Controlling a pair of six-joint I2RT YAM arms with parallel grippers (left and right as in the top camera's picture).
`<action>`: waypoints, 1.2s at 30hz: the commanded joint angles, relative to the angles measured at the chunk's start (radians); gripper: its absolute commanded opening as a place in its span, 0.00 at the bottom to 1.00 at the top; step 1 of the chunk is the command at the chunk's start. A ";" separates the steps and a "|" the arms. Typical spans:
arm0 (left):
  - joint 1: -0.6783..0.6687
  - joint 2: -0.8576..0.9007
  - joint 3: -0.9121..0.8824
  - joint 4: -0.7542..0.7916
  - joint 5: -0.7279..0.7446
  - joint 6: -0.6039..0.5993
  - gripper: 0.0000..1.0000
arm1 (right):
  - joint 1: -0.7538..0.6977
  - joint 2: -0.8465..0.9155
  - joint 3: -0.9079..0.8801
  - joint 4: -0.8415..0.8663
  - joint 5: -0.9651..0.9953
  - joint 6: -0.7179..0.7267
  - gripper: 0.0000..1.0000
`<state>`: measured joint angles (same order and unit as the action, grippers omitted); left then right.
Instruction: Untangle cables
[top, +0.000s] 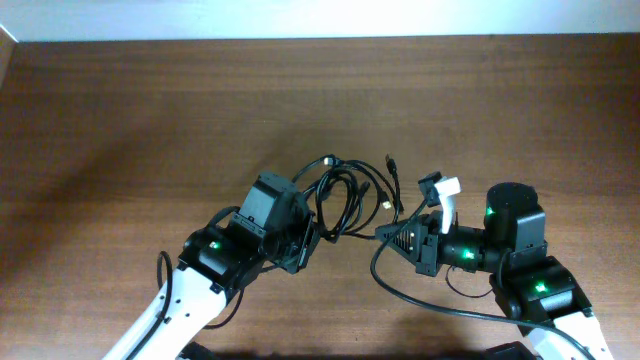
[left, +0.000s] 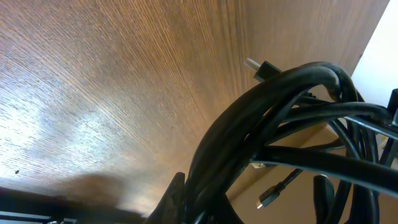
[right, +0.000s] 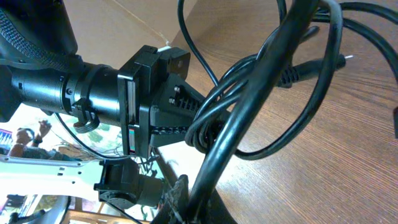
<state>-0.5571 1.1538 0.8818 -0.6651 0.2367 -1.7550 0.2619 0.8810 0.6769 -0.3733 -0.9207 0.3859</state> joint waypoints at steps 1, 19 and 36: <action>0.023 -0.002 0.005 -0.003 -0.123 -0.032 0.00 | 0.000 -0.015 0.010 0.008 -0.017 -0.011 0.15; -0.083 -0.002 0.005 0.272 -0.155 0.766 0.00 | 0.000 -0.015 0.010 0.008 -0.018 -0.003 0.62; -0.090 -0.002 0.005 0.230 -0.146 0.927 0.00 | -0.086 -0.015 0.010 -0.143 0.098 -0.012 0.57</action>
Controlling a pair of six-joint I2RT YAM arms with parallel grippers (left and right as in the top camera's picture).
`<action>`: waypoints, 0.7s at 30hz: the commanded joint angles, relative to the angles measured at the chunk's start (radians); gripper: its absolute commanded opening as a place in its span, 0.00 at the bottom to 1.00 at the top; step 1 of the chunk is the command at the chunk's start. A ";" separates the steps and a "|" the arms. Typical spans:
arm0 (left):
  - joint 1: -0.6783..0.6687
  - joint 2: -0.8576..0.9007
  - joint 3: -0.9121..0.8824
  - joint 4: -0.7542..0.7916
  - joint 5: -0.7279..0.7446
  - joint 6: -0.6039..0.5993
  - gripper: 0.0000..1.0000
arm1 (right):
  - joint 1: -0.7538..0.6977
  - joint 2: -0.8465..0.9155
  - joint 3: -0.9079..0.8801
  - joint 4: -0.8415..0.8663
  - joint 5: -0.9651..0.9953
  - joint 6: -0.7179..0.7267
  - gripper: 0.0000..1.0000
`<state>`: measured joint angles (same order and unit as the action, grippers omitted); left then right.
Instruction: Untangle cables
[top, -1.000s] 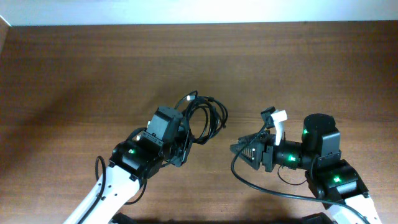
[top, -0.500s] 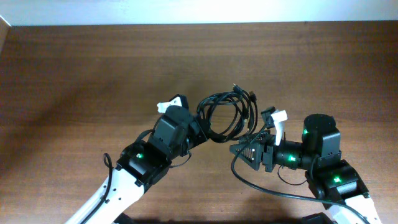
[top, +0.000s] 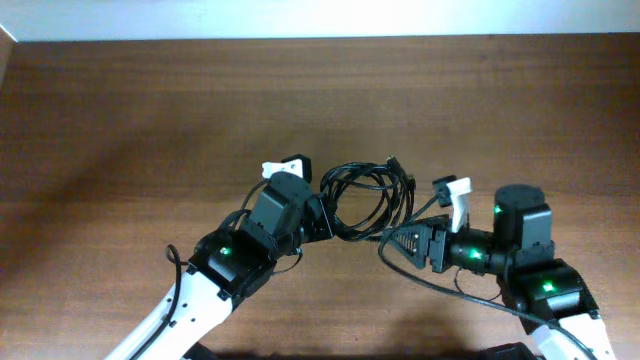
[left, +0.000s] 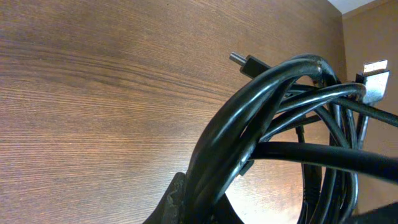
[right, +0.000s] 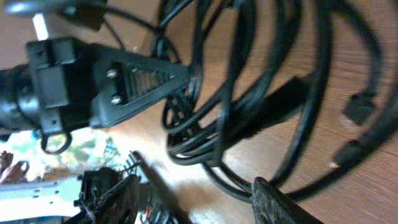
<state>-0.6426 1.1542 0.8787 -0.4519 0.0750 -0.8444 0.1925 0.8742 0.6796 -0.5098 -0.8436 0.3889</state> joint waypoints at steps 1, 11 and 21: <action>-0.005 -0.002 0.008 0.033 0.036 0.016 0.00 | -0.017 -0.008 0.007 -0.006 0.021 -0.015 0.57; -0.005 -0.002 0.008 0.093 0.203 0.016 0.00 | -0.016 -0.008 0.007 0.060 -0.088 -0.015 0.20; -0.005 -0.002 0.008 0.095 0.053 -0.235 0.00 | -0.016 -0.008 0.007 0.053 -0.088 -0.015 0.04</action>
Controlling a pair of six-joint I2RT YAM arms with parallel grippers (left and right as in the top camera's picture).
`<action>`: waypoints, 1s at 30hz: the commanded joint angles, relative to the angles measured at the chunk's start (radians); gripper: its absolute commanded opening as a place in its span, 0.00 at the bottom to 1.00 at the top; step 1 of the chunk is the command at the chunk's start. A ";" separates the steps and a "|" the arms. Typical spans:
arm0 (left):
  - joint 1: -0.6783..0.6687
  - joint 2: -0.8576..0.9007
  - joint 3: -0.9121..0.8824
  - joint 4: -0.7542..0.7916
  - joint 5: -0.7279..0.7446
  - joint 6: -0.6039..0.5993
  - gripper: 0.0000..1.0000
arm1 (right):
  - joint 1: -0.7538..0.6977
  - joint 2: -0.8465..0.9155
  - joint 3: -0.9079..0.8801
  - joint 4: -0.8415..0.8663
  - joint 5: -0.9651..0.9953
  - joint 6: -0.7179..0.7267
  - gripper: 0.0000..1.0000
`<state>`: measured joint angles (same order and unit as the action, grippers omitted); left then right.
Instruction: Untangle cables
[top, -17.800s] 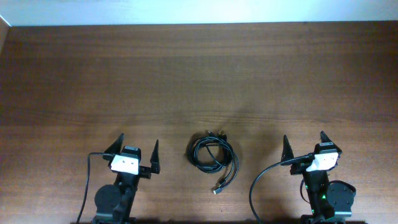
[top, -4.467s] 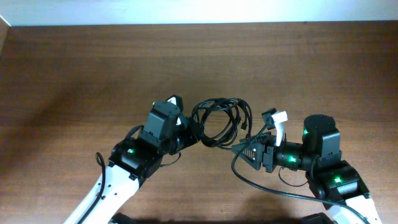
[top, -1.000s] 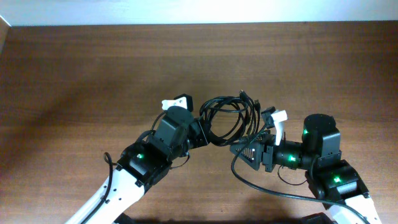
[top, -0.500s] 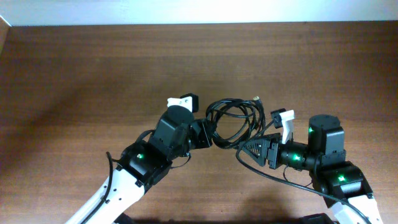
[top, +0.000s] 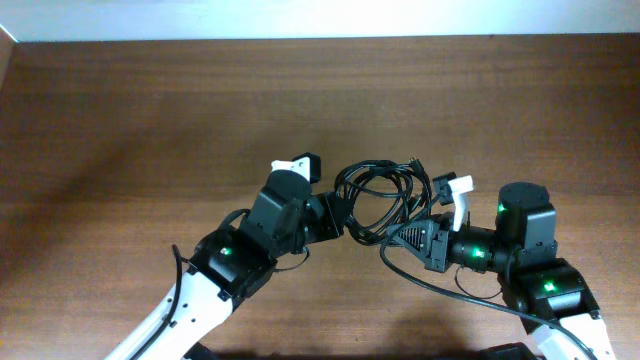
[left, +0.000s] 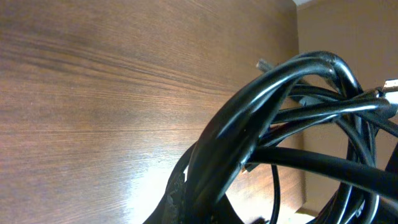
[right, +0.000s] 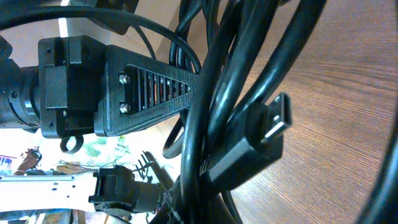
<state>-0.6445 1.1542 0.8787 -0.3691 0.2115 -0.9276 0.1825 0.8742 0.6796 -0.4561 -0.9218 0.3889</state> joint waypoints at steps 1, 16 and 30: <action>-0.003 -0.002 0.008 0.013 -0.090 -0.203 0.00 | -0.006 -0.008 0.007 -0.001 -0.010 -0.015 0.04; -0.002 -0.002 0.008 -0.085 -0.161 -0.616 0.00 | -0.006 -0.008 0.007 -0.002 -0.010 -0.015 0.04; -0.002 -0.002 0.008 -0.111 -0.167 -0.703 0.00 | -0.006 -0.008 0.007 -0.002 -0.010 -0.014 0.47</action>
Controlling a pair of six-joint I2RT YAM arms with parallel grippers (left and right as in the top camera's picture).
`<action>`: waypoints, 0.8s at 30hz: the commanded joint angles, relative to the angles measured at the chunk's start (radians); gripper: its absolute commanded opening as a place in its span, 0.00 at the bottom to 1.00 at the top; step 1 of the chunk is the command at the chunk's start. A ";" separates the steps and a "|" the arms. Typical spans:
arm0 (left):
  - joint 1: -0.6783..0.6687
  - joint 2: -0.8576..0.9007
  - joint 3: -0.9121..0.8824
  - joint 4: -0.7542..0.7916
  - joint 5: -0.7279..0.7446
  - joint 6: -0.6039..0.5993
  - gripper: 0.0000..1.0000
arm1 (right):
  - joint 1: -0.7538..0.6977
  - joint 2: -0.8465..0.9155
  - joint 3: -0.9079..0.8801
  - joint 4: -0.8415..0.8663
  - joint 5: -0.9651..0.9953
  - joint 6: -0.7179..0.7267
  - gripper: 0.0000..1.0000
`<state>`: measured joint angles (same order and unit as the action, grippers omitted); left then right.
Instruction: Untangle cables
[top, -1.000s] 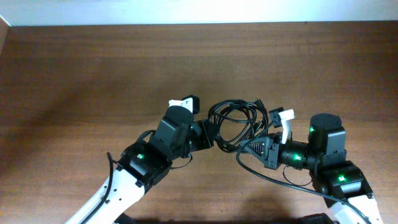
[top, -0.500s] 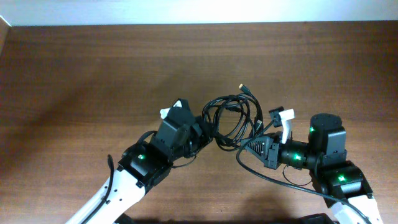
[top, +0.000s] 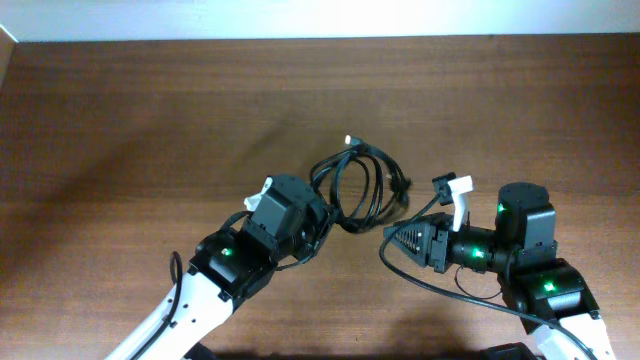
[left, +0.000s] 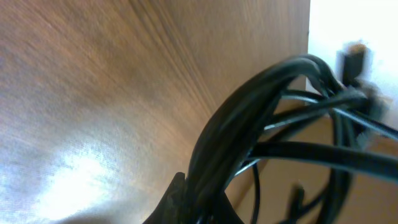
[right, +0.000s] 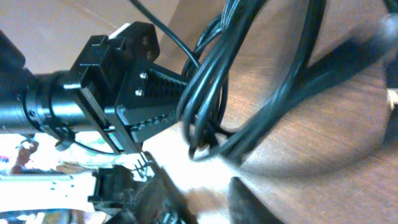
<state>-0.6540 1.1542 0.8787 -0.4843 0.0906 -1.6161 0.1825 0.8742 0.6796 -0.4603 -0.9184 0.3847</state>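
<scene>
A tangle of black cables (top: 358, 185) lies in loops on the brown table between the two arms; a silver-tipped plug (top: 348, 141) sticks out at its far end. My left gripper (top: 320, 222) is shut on the bundle's left side, and in the left wrist view the thick strands (left: 261, 118) rise straight out of the gripper (left: 200, 199). My right gripper (top: 392, 238) stands open just right of the bundle. In the right wrist view the gripper (right: 208, 199) has only table between its fingers, with the cables (right: 214, 81) ahead of it.
The brown wooden table (top: 150, 120) runs to a white wall at the far edge. A single black cable (top: 415, 280) curves from under the right gripper back toward the right arm's base. The left arm's gripper body (right: 124, 99) shows in the right wrist view.
My right gripper, shut on strands of the bundle a second ago, is now open with nothing in it. The bundle sits further left and further back, still in the left gripper, which has turned.
At first both grippers were shut on the tangle between the arms. Then the right jaws stood apart around the cables while the left held on. Then the right was shut on strands again. Now it has let go and only the left holds the bundle.
</scene>
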 joint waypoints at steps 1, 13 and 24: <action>0.007 -0.002 0.008 0.004 -0.047 -0.014 0.00 | -0.006 -0.008 0.007 0.003 -0.013 -0.010 0.56; 0.007 -0.003 0.008 0.118 0.065 0.856 0.00 | -0.006 -0.008 0.007 -0.032 0.087 0.038 0.60; 0.009 -0.156 0.008 0.061 0.062 1.019 0.00 | -0.006 -0.008 0.007 -0.113 0.250 0.096 0.60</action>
<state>-0.6491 1.0695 0.8787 -0.4202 0.1352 -0.6285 0.1825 0.8742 0.6800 -0.5686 -0.6952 0.4717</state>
